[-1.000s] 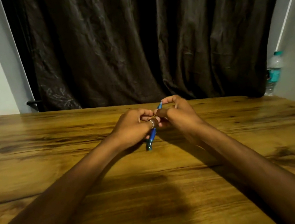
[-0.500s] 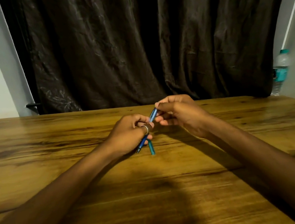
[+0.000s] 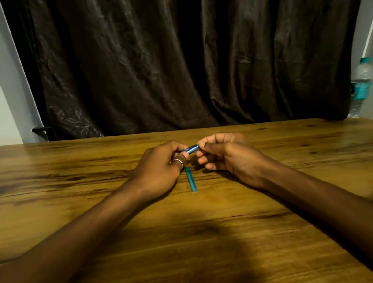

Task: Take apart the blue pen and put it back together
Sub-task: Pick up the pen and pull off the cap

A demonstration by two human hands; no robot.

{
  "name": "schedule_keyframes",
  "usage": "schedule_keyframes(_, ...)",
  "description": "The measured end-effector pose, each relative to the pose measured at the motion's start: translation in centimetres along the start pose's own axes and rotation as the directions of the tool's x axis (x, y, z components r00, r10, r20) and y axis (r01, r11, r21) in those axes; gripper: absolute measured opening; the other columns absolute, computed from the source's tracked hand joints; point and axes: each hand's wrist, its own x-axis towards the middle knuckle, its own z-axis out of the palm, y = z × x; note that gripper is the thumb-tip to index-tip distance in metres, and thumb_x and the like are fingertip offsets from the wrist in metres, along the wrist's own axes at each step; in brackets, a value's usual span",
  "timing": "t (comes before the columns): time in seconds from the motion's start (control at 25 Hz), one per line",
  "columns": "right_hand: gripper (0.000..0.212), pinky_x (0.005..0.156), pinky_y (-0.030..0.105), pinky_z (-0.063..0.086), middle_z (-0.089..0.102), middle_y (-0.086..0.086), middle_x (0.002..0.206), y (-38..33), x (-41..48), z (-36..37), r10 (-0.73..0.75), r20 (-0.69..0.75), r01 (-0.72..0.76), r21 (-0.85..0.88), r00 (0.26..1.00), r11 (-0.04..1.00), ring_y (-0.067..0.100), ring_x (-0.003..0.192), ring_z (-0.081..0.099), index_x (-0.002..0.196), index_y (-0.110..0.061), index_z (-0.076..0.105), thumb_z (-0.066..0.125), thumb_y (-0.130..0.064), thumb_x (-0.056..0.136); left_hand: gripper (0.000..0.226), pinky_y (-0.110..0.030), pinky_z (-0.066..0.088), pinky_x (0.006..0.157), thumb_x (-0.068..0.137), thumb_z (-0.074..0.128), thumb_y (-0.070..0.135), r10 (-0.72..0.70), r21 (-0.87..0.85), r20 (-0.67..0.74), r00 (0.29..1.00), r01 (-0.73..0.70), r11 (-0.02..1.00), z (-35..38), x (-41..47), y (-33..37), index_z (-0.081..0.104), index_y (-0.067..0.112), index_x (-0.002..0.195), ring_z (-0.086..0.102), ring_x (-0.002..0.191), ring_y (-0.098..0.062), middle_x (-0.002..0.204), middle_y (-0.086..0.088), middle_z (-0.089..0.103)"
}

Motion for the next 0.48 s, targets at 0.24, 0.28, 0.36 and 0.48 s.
schedule_keyframes(0.24,0.01,0.06,0.022,0.057,0.073,0.01,0.086,0.53,0.08,0.13,-0.019,-0.028,0.018,-0.06,0.999,0.998,0.011,0.069,0.069,0.102,-0.003,0.068,0.059,-0.006,0.099,0.02,-0.017,0.041,0.062,0.1,0.056,0.03,0.115,0.142,-0.068,0.991,-0.105,0.984,0.72,-0.52,-0.4,0.066,0.028,0.117,0.058,0.083,0.002,0.098,0.015,0.065)
schedule_keyframes(0.28,0.01,0.06,0.022,0.057,0.072,0.009,0.084,0.53,0.03,0.15,-0.024,-0.038,0.021,-0.055,0.999,0.998,0.011,0.068,0.069,0.102,-0.002,0.068,0.059,-0.006,0.099,0.019,-0.017,0.041,0.063,0.1,0.056,0.029,0.125,0.148,-0.074,0.989,-0.113,0.983,0.71,-0.54,-0.35,0.066,0.027,0.116,0.058,0.083,0.002,0.098,0.015,0.065)
schedule_keyframes(0.36,0.012,0.06,0.022,0.056,0.071,0.008,0.083,0.58,0.01,0.16,-0.028,-0.071,0.025,-0.035,0.997,0.999,0.01,0.067,0.067,0.105,-0.001,0.067,0.057,-0.006,0.1,0.019,-0.022,0.046,0.065,0.1,0.055,0.029,0.118,0.156,-0.087,0.989,-0.103,0.982,0.63,-0.63,-0.32,0.067,0.026,0.116,0.059,0.083,0.0,0.098,0.013,0.065)
schedule_keyframes(0.48,0.017,0.06,0.022,0.055,0.07,0.009,0.084,0.31,0.02,-0.17,0.003,-0.125,0.0,0.026,0.992,1.0,0.011,0.068,0.067,0.111,0.001,0.066,0.055,-0.006,0.1,0.022,-0.032,0.053,0.073,0.1,0.055,0.03,0.092,0.171,-0.112,0.989,-0.072,0.983,0.47,-0.79,-0.13,0.067,0.024,0.119,0.062,0.088,-0.007,0.102,0.008,0.07)
